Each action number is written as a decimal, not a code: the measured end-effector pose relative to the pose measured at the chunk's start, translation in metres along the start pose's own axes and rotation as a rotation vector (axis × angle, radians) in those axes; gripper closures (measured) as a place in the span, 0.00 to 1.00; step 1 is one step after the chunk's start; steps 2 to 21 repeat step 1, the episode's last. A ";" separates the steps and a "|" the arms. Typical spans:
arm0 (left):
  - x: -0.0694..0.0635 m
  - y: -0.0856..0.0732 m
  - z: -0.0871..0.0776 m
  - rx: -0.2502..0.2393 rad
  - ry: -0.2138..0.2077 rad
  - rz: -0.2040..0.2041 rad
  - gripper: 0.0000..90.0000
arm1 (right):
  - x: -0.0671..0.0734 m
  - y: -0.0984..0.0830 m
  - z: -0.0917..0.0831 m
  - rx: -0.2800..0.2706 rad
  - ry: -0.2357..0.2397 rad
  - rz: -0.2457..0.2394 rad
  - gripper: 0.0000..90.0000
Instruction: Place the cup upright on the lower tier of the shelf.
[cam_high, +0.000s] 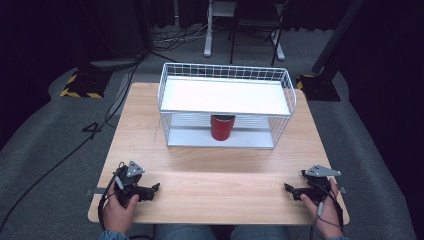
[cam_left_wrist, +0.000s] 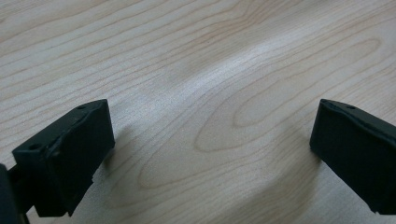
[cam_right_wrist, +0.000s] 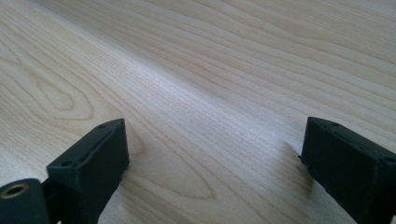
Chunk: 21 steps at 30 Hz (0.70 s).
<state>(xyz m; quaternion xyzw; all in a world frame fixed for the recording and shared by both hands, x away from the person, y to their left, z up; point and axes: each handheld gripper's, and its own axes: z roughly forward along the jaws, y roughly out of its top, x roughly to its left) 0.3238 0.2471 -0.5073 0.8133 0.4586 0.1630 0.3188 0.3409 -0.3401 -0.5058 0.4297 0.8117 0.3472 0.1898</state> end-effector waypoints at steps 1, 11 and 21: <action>0.000 0.000 0.000 0.000 0.002 0.000 0.00 | 0.000 0.000 0.000 0.000 -0.001 0.001 0.09; 0.000 0.000 0.000 0.000 0.002 0.000 0.00 | 0.000 0.000 0.000 0.000 -0.001 0.001 0.09; 0.000 0.000 0.000 0.000 0.002 0.000 0.00 | 0.000 0.000 0.000 0.000 -0.001 0.001 0.09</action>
